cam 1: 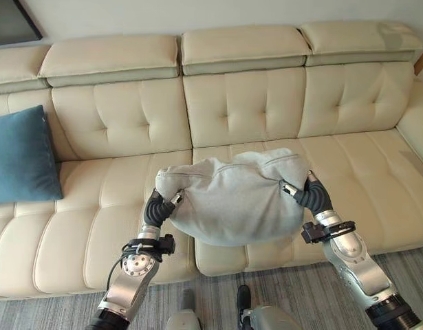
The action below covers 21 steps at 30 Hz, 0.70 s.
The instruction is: Pick up all the scattered cushions and arrange them neatly on the sofa.
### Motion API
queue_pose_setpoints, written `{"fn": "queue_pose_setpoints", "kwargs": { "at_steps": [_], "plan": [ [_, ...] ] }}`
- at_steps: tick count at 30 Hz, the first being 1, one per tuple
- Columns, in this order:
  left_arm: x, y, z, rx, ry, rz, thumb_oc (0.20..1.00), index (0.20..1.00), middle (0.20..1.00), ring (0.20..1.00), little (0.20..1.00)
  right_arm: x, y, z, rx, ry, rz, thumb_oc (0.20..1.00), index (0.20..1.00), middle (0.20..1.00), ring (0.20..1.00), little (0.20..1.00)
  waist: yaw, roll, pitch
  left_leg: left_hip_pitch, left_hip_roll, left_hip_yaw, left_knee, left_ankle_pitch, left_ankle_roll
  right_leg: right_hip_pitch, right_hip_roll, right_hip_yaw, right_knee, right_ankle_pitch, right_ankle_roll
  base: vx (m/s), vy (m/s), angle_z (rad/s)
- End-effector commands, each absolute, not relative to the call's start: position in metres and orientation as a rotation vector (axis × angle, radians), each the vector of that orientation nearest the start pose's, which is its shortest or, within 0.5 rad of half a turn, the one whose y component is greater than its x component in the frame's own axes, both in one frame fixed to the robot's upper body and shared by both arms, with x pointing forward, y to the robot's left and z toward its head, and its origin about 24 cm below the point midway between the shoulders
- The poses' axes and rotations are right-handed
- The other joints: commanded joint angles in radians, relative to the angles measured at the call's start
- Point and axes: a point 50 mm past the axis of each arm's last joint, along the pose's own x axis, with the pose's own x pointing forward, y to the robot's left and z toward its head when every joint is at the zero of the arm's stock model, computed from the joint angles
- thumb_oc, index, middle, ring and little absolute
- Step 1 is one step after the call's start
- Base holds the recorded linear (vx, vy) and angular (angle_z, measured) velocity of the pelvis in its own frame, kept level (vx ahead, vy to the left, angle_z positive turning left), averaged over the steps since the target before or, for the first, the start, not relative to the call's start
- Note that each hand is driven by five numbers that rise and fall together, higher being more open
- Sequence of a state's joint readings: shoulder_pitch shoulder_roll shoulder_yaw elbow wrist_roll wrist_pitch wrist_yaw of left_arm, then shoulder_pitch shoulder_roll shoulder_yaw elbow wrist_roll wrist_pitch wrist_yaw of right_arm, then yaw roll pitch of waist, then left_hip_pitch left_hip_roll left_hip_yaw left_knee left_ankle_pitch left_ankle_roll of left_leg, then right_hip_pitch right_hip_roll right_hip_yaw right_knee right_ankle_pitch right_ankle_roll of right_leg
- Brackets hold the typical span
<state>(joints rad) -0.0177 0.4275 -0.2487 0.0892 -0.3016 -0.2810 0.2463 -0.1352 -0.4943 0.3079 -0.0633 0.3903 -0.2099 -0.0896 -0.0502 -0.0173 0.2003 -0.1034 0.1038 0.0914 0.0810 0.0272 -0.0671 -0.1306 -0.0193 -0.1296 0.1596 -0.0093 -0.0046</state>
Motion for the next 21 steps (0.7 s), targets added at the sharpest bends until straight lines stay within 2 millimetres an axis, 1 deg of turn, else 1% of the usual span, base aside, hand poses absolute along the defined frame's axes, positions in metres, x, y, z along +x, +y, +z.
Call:
{"fn": "queue_pose_setpoints", "kwargs": {
  "at_steps": [1,2,3,4,5,6,7,8,13,15,16,18,19,21],
  "plan": [
    [0.27,0.161,0.111,0.105,-0.458,-0.093,0.2,0.2,0.2,0.2,0.2,0.274,-0.097,0.158,0.037,-0.585,0.451,0.2,0.2,0.2,0.2,0.2,0.05,-0.033,-0.03,-0.017,-0.024,0.007,0.142,-0.144,0.009,0.014,-0.132,0.097,0.026,-0.061,0.129,0.01,0.048,-0.05],
    [0.276,0.16,0.115,0.101,-0.472,-0.081,0.2,0.2,0.2,0.2,0.2,0.28,-0.093,0.161,0.028,-0.592,0.448,0.2,0.2,0.2,0.2,0.2,0.053,-0.035,-0.026,-0.029,-0.026,0.007,0.151,-0.147,0.011,0.005,-0.135,0.099,0.03,-0.06,0.13,-0.01,0.023,0.07],
    [0.276,0.16,0.115,0.101,-0.472,-0.081,0.2,0.2,0.2,0.2,0.2,0.28,-0.093,0.161,0.028,-0.592,0.448,0.2,0.2,0.2,0.2,0.2,0.053,-0.035,-0.027,-0.029,-0.026,0.007,0.152,-0.147,0.011,0.004,-0.135,0.099,0.03,-0.06,0.13,-0.02,0.022,0.19],
    [0.288,0.156,0.12,0.09,-0.483,-0.058,0.2,0.2,0.2,0.2,0.2,0.291,-0.083,0.167,0.014,-0.601,0.44,0.2,0.2,0.2,0.2,0.2,0.06,-0.036,-0.021,-0.048,-0.029,0.007,0.157,-0.147,0.011,-0.016,-0.139,0.101,0.037,-0.058,0.131,-0.03,0.016,0.22],
    [0.296,0.154,0.124,0.097,-0.489,-0.048,0.2,0.2,0.2,0.2,0.2,0.298,-0.077,0.17,-0.001,-0.601,0.435,0.2,0.2,0.2,0.2,0.2,0.064,-0.036,-0.017,-0.058,-0.029,0.007,0.157,-0.145,0.01,-0.028,-0.141,0.101,0.039,-0.053,0.132,-0.06,0.011,0.17],
    [0.303,0.153,0.129,0.097,-0.504,-0.035,0.2,0.2,0.2,0.2,0.2,0.304,-0.073,0.175,-0.015,-0.609,0.426,0.2,0.2,0.2,0.2,0.2,0.068,-0.036,-0.012,-0.069,-0.029,0.006,0.155,-0.143,0.009,-0.041,-0.14,0.103,0.038,-0.05,0.133,-0.05,-0.002,0.11],
    [0.303,0.153,0.13,0.097,-0.506,-0.035,0.2,0.2,0.2,0.2,0.2,0.304,-0.073,0.175,-0.015,-0.611,0.426,0.2,0.2,0.2,0.2,0.2,0.068,-0.037,-0.012,-0.07,-0.029,0.006,0.156,-0.142,0.009,-0.043,-0.14,0.103,0.039,-0.05,0.132,-0.07,-0.023,0.06],
    [0.319,0.151,0.143,0.112,-0.539,0.002,0.2,0.2,0.2,0.2,0.2,0.317,-0.061,0.185,-0.036,-0.618,0.424,0.2,0.2,0.2,0.2,0.2,0.073,-0.037,0.001,-0.088,-0.028,0.004,0.152,-0.135,0.006,-0.07,-0.139,0.105,0.042,-0.044,0.133,-0.08,-0.038,0.03],
    [0.356,0.147,0.193,0.197,-0.652,0.103,0.2,0.2,0.2,0.2,0.2,0.348,-0.046,0.23,-0.135,-0.696,0.353,0.2,0.2,0.2,0.2,0.2,0.087,-0.037,0.035,-0.146,-0.015,-0.008,0.125,-0.098,-0.007,-0.148,-0.135,0.099,0.037,-0.02,0.141,-0.07,-0.064,0.01],
    [0.367,0.148,0.211,0.247,-0.689,0.141,0.2,0.2,0.2,0.2,0.2,0.356,-0.04,0.245,-0.166,-0.721,0.326,0.2,0.2,0.2,0.2,0.2,0.09,-0.034,0.043,-0.164,-0.008,-0.017,0.104,-0.079,-0.012,-0.171,-0.132,0.095,0.029,-0.013,0.146,-0.04,-0.071,0.06],
    [0.374,0.152,0.227,0.285,-0.72,0.194,0.2,0.2,0.2,0.2,0.2,0.361,-0.034,0.26,-0.179,-0.747,0.312,0.2,0.2,0.2,0.2,0.2,0.093,-0.033,0.054,-0.18,-0.003,-0.021,0.079,-0.059,-0.02,-0.197,-0.128,0.092,0.018,-0.006,0.151,-0.02,-0.057,0.07],
    [0.374,0.152,0.228,0.285,-0.723,0.194,0.2,0.2,0.2,0.2,0.2,0.361,-0.034,0.26,-0.179,-0.749,0.312,0.2,0.2,0.2,0.2,0.2,0.093,-0.033,0.054,-0.182,-0.003,-0.021,0.078,-0.058,-0.02,-0.2,-0.128,0.092,0.019,-0.005,0.151,-0.01,-0.041,-0.01],
    [0.38,0.156,0.245,0.299,-0.756,0.245,0.2,0.2,0.2,0.2,0.2,0.365,-0.032,0.271,-0.212,-0.766,0.29,0.2,0.2,0.2,0.2,0.2,0.091,-0.033,0.053,-0.205,0.001,-0.027,0.057,-0.04,-0.025,-0.227,-0.125,0.091,0.008,0.004,0.154,0.0,-0.057,-0.04],
    [0.382,0.158,0.261,0.283,-0.79,0.279,0.2,0.2,0.2,0.2,0.2,0.369,-0.032,0.28,-0.231,-0.779,0.269,0.2,0.2,0.2,0.2,0.2,0.088,-0.032,0.054,-0.227,0.003,-0.032,0.04,-0.025,-0.031,-0.253,-0.121,0.087,-0.001,0.012,0.158,-0.01,-0.057,-0.03]
  ]
}}
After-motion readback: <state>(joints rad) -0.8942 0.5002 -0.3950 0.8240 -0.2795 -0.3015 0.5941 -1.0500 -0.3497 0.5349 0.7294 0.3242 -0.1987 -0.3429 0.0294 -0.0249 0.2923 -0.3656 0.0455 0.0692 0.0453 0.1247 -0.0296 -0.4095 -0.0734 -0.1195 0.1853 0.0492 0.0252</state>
